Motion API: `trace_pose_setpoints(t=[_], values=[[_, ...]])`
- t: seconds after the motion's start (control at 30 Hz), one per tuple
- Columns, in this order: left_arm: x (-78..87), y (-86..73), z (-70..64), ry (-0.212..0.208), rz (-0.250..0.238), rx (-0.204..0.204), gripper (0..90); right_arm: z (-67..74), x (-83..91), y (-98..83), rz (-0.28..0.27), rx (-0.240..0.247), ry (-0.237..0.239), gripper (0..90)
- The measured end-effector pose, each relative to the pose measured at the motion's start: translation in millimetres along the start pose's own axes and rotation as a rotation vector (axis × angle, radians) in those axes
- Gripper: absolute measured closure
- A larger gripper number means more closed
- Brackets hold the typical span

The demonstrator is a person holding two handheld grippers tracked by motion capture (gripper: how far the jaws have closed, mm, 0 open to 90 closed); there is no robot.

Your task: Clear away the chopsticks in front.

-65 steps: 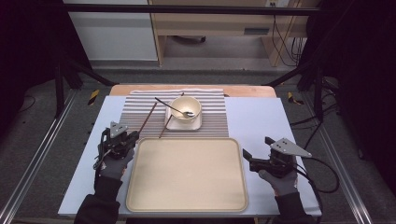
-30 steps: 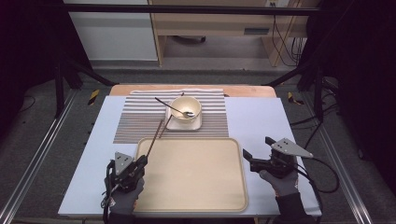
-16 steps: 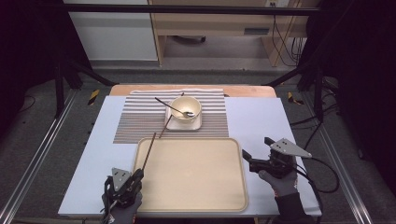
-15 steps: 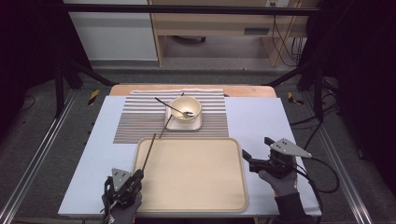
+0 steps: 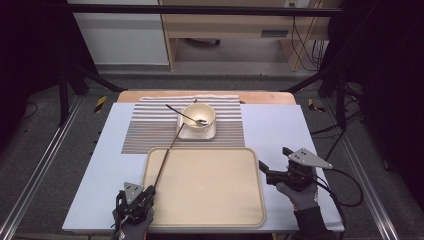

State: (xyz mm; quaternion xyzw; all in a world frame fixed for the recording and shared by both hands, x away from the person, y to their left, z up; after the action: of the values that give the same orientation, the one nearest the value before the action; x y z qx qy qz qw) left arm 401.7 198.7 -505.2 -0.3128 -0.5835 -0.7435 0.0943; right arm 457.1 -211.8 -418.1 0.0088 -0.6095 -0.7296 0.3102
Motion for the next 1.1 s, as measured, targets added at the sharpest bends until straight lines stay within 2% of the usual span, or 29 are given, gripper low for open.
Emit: trace_pose_setpoints(t=[0.23, 0.33, 0.5, 0.6, 0.67, 0.7, 0.77, 0.87, 0.9, 0.93, 0.97, 1.0, 1.1], values=[[-1.8, -1.4, -1.2, -0.01, 0.02, -0.01, 84.9, 0.0, 0.0, 0.1, -0.001, -0.001, 0.0, 5.8], [-2.9, -3.0, -1.6, -0.003, 0.037, -0.017, 84.8, 0.0, -0.2, -0.2, 0.001, 0.001, -0.001, 5.8], [-3.2, -3.5, -2.6, 0.001, 0.038, -0.028, 84.3, 0.0, -0.2, -0.1, 0.0, 0.001, -0.001, 5.8], [-3.3, -2.0, -2.0, -0.012, 0.041, -0.034, 80.4, 0.1, -0.4, -0.3, 0.002, 0.001, -0.002, 5.9], [-1.0, 1.7, 0.9, -0.038, 0.025, -0.018, 77.6, 0.1, -0.5, -0.4, 0.003, 0.002, -0.003, 5.9], [-1.0, 1.7, 0.9, -0.038, 0.025, -0.018, 76.5, 0.1, -0.5, -0.4, 0.003, 0.002, -0.003, 5.9], [5.1, 12.8, 8.5, -0.073, -0.016, 0.015, 75.3, 0.0, -0.6, -0.5, 0.003, 0.001, -0.004, 5.9], [9.2, 28.4, 14.9, -0.103, -0.049, 0.02, 78.0, -0.1, -0.6, -0.4, 0.003, 0.002, -0.005, 5.8], [9.2, 28.4, 14.9, -0.103, -0.049, 0.02, 79.4, -0.2, -0.5, -0.3, 0.002, 0.002, -0.005, 5.8], [9.1, 34.2, 16.0, -0.112, -0.055, 0.009, 79.4, -0.2, -0.5, -0.3, 0.002, 0.002, -0.005, 5.8], [8.2, 41.5, 16.5, -0.125, -0.057, -0.01, 84.1, -0.5, 0.1, 0.2, 0.0, 0.002, -0.005, 5.8], [5.2, 51.2, 16.4, -0.154, -0.067, -0.04, 85.5, -0.8, 0.4, 0.3, 0.0, 0.003, -0.004, 5.8], [-5.6, 62.4, 16.0, -0.173, -0.048, -0.107, 89.1, -1.1, 0.9, 0.7, -0.003, 0.002, -0.006, 5.9]])
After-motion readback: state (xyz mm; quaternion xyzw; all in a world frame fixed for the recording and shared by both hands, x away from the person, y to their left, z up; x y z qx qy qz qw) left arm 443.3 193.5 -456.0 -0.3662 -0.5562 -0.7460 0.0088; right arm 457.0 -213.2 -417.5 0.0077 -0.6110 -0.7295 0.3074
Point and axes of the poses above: each handheld gripper's, and its own axes: x roughly backward along the jaws, y roughly out of its top, z roughly to its left, the point moved 4 cm from there along -x, roughly forward along the jaws, and after that the axes turned 14 degrees about -x, right-handed, at the moved point
